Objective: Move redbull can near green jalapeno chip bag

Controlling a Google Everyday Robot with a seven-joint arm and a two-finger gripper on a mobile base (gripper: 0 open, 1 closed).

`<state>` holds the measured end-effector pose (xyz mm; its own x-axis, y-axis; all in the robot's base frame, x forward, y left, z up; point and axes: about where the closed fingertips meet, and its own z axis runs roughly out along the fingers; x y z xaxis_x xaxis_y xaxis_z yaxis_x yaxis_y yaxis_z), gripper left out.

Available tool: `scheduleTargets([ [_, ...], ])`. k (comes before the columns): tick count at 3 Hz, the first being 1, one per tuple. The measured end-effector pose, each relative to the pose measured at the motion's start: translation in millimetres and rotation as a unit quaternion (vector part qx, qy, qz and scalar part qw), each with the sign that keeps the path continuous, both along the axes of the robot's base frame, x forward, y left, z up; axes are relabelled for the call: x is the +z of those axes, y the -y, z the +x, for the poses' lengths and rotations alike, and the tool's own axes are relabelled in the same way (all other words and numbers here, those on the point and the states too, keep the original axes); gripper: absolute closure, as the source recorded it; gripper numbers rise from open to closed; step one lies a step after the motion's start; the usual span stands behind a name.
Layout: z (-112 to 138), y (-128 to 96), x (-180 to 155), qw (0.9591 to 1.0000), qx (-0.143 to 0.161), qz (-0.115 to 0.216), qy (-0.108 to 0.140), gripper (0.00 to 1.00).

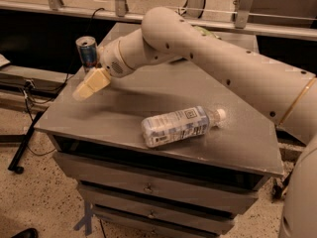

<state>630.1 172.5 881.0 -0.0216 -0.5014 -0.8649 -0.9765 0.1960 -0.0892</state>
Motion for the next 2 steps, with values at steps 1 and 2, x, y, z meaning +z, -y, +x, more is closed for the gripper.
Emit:
scheduleTargets([
  [1, 13, -8, -7, 0.9986, -0.018, 0.049, -0.009, 0.00],
  [2, 24, -17, -5, 0.9943, -0.038, 0.098, -0.013, 0.18],
])
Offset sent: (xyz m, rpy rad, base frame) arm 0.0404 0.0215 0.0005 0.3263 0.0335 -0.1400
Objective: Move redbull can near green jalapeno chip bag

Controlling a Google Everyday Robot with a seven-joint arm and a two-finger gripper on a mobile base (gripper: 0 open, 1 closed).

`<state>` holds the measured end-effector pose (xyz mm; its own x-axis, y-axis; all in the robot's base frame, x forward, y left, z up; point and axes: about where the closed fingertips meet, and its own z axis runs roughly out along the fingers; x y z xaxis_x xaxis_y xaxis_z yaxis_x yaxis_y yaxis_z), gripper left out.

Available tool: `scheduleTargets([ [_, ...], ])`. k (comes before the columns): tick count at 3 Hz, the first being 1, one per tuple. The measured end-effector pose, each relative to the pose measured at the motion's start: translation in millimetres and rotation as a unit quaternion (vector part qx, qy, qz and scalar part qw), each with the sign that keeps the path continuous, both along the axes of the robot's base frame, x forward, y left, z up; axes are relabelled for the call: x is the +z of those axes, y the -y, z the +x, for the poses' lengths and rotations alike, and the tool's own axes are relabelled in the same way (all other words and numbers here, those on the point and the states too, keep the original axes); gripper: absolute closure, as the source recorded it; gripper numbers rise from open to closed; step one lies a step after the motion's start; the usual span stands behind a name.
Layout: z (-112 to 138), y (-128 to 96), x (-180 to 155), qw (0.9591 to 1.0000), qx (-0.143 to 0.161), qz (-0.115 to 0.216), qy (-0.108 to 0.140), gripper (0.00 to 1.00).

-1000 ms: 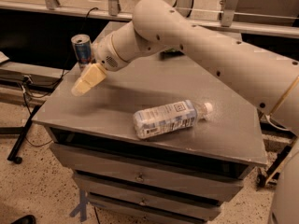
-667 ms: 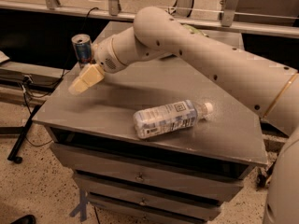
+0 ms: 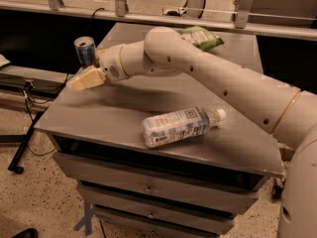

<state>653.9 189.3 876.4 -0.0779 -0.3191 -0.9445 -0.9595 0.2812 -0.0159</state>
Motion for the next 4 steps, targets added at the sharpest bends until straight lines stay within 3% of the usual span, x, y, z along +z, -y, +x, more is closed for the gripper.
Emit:
scheduleTargets([
  [2, 19, -2, 21, 0.9975, -0.037, 0.058, 0.014, 0.65],
  [3, 21, 33, 43, 0.9961, -0.052, 0.060, 0.038, 0.89],
  [4, 21, 32, 42, 0.9962, -0.051, 0.060, 0.036, 1.00],
])
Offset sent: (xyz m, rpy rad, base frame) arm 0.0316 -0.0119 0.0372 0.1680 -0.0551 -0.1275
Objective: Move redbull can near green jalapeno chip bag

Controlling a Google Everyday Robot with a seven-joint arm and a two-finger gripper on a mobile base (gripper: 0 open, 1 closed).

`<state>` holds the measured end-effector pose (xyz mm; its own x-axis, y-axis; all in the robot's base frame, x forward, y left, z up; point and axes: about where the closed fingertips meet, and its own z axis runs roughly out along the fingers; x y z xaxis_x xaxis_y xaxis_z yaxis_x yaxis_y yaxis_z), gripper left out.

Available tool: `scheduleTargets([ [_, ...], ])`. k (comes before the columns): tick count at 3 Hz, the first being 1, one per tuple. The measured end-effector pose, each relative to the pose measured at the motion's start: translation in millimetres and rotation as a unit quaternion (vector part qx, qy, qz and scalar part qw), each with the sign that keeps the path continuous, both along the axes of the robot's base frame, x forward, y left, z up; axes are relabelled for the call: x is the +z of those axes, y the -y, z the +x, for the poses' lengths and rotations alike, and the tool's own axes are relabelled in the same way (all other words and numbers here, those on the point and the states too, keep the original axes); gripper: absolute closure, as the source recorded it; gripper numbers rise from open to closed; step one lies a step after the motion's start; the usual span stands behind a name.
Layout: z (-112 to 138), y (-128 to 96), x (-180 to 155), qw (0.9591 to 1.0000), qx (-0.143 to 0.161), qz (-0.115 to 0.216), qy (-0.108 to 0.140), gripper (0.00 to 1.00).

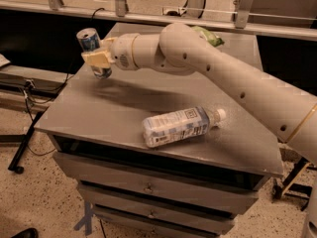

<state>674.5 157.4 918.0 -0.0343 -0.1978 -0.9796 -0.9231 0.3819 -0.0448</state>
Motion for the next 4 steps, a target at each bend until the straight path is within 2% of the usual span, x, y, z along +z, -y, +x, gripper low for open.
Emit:
scheduleTargets([
  [1, 0, 0, 0, 1.0000, 0.000, 0.000, 0.000, 1.00],
  [2, 9, 27, -5, 0.9992, -0.038, 0.000, -0.007, 1.00],
  [3, 33, 118, -5, 0.9911, -0.133, 0.004, -0.004, 1.00],
  [4, 63, 190, 14, 0.9805, -0.195, 0.012, 0.023, 1.00],
])
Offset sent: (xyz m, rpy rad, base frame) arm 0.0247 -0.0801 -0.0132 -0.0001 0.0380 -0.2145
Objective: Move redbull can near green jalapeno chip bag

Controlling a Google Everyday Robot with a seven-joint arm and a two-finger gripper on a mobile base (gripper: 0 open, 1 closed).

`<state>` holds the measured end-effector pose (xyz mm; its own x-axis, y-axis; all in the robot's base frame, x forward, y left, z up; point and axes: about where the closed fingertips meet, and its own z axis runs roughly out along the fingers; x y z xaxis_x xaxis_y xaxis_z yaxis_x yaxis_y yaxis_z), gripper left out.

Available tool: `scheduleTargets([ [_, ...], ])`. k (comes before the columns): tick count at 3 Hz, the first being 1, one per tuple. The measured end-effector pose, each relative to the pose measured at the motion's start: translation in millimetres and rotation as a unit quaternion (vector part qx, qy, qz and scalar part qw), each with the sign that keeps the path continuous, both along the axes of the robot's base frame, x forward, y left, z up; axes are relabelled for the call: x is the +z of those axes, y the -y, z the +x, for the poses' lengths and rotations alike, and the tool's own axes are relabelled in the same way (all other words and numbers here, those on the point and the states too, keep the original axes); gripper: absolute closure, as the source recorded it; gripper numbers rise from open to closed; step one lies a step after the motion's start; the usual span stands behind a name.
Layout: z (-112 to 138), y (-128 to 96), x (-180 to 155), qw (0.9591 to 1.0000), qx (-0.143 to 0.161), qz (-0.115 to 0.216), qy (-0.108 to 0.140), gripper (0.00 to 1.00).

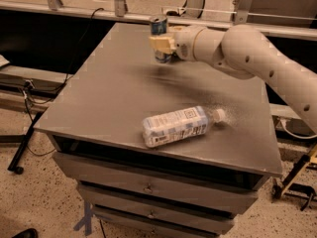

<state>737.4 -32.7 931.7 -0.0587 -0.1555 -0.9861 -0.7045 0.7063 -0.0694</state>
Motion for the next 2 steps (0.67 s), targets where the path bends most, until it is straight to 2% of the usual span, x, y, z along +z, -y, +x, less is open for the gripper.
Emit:
scheduleTargets([
  [1, 28, 52, 22, 0.9985, -0.045, 0.002, 0.031, 1.00],
  [2, 34, 96, 31, 0.9952, -0.091, 0.003, 0.037, 1.00],
])
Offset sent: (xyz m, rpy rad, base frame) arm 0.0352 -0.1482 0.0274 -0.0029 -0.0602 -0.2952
